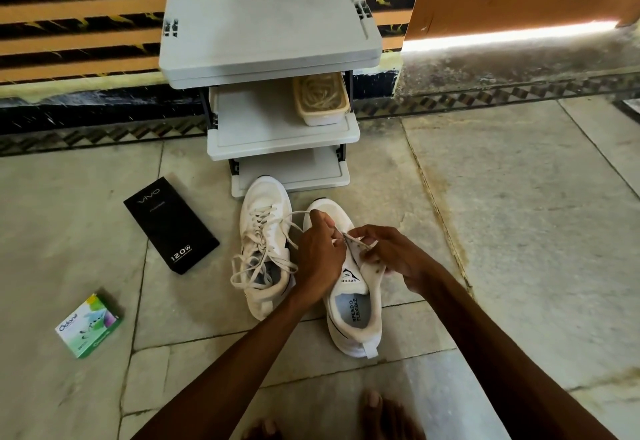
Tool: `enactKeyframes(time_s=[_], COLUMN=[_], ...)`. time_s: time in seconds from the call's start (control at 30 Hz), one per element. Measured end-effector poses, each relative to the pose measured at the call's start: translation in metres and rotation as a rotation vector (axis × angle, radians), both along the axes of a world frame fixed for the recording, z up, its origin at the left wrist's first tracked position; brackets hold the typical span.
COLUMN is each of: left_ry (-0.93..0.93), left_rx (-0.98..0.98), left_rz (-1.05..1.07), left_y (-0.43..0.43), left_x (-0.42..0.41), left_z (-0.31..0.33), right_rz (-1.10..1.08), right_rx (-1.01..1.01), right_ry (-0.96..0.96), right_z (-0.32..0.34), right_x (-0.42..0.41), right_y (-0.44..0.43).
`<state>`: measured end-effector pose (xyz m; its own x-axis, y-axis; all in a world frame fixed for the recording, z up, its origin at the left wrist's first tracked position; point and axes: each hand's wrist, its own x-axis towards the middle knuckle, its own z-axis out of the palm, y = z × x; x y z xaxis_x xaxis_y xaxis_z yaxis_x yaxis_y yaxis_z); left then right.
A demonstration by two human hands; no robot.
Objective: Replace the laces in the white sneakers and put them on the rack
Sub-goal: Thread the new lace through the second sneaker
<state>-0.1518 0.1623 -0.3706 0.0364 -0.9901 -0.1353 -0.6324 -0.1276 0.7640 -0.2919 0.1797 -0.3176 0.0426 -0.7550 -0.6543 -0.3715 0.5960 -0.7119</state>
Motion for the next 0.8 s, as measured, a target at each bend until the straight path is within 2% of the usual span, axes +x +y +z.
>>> enactKeyframes(time_s=[0.27,0.43,0.53,0.7,0.8], left_ry=[-0.062,-0.022,-0.068,-0.052,-0.015], left_rx=[0.015,0.288,0.486,0.486,0.467], left_rz=[0.138,0.233,0.096,0.021,0.010], left_y=[0.000,-0.021,-0.037,-0.034,-0.033], left_x=[-0.001,-0.003,0.001,0.001,0.005], left_z=[-0.013,-0.003,0.011,0.015,0.014], right_rz=[0.056,0.136,0.148,0.060,0.151], right_rx=[-0.015,-0.352,-0.446,-0.560,-0.539], right_ry=[-0.055,0.207,0.310,0.379,0.493], right_z=[-0.003,-0.027,-0.038,-0.044,-0.045], right_x=[-0.004,0.000,0.002,0.014,0.024], right_y=[-0.006,-0.005,-0.008,-0.012,-0.019])
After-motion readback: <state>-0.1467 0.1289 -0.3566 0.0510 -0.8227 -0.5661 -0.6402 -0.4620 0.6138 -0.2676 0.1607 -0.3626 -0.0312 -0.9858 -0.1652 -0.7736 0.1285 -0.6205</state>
